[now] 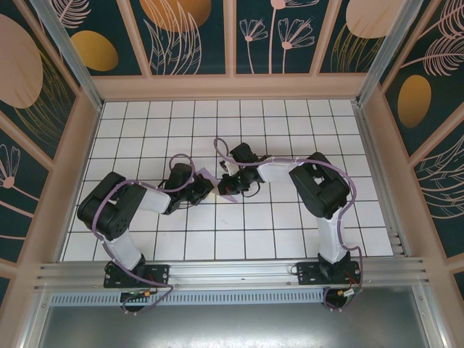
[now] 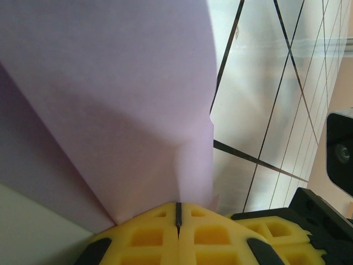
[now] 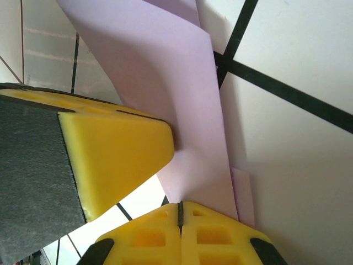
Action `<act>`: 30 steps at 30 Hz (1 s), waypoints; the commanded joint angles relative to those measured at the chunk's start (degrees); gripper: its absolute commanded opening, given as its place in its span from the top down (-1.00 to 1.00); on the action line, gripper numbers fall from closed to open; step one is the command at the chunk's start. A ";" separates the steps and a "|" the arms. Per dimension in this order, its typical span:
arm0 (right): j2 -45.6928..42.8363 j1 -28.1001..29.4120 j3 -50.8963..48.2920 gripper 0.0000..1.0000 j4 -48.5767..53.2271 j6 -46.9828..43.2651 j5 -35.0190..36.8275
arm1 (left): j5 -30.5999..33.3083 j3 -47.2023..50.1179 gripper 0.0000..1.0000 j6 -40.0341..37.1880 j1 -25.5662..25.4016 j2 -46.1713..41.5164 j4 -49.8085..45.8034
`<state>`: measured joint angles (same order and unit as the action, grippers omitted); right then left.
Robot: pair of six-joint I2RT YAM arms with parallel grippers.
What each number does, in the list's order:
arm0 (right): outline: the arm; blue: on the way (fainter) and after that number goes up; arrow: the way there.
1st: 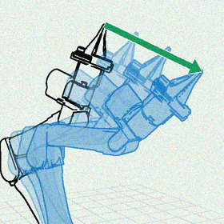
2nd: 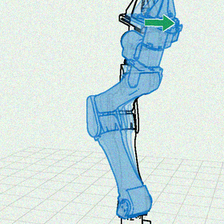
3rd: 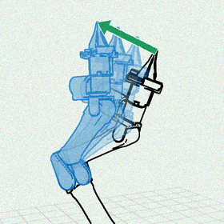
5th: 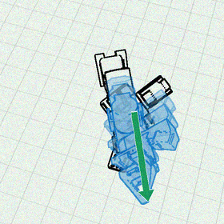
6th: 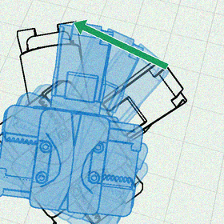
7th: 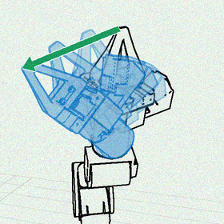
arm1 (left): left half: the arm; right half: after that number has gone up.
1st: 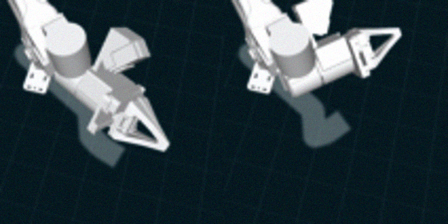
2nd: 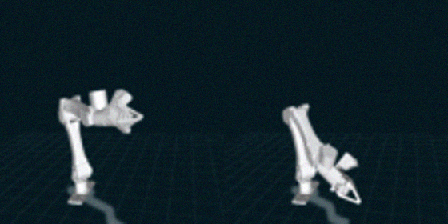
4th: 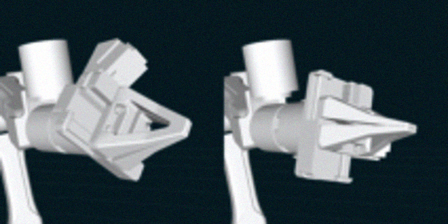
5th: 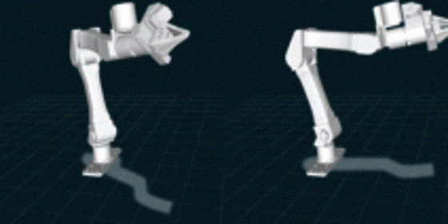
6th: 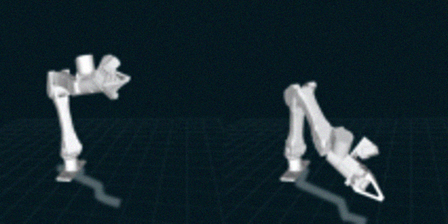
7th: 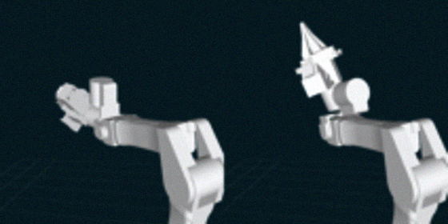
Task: Fold a paper plane with a square sheet of paper (pick it up from the middle)
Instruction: Fold the wing for the fifth time at the center of the table.
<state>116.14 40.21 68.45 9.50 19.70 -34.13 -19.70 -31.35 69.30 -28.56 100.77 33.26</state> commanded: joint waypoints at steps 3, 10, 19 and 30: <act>-3.93 -1.19 -3.40 0.96 6.11 -3.01 0.55 | 7.55 0.51 1.00 -2.71 -0.44 6.01 -11.14; -3.64 -1.56 -6.95 0.96 8.21 -4.67 1.77 | 8.26 0.59 1.00 -2.89 -0.47 6.31 -11.65; -8.19 -1.62 -6.56 0.95 11.13 -5.73 0.83 | 8.28 0.44 1.00 -3.01 -0.46 6.41 -11.89; -7.18 -1.54 -7.26 0.94 11.90 -6.08 0.72 | 8.04 0.36 1.00 -3.20 -0.52 6.40 -11.80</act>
<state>108.99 38.98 62.85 16.95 14.90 -34.24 -19.53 -31.94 68.60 -28.58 100.77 31.90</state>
